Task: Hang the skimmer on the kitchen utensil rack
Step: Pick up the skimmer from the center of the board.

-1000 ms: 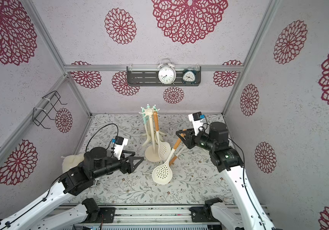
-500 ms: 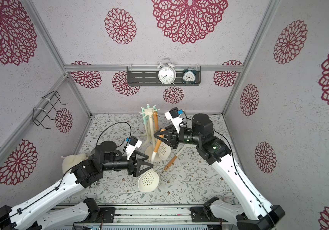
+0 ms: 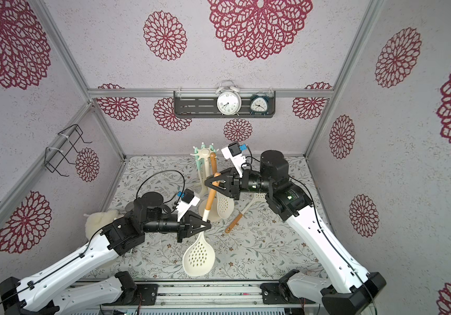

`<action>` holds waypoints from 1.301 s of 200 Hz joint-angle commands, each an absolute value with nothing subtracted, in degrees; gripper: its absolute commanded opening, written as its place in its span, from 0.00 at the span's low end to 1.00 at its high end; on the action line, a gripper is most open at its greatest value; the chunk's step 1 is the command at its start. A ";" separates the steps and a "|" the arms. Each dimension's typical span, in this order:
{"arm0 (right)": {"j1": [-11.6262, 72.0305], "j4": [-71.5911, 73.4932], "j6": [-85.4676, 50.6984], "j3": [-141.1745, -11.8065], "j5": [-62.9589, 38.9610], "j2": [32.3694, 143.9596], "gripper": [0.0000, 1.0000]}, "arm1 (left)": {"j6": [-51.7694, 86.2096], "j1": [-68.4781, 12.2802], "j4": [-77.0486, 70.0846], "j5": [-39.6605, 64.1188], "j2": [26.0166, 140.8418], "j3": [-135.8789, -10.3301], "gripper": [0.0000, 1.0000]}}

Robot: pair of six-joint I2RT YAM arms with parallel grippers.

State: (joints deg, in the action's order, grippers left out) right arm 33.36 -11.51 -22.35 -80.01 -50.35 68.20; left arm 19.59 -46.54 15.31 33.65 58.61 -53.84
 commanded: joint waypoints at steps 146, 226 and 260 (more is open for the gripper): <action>50.87 21.69 -21.55 -59.08 -13.67 58.89 0.59 | 32.10 -44.69 -3.42 24.55 51.06 -46.04 0.00; 45.60 32.59 -33.73 -57.23 -38.21 63.67 0.50 | 37.75 -42.89 -13.63 37.40 52.03 -46.66 0.00; 45.60 38.57 -37.81 -56.64 -41.96 65.32 0.41 | 38.22 -42.90 -13.89 39.00 52.56 -46.93 0.00</action>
State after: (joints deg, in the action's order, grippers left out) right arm 45.67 29.80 -33.17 -56.47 -36.53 64.86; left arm 37.12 -43.33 -9.52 35.99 52.40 -45.65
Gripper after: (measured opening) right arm 0.429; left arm 0.158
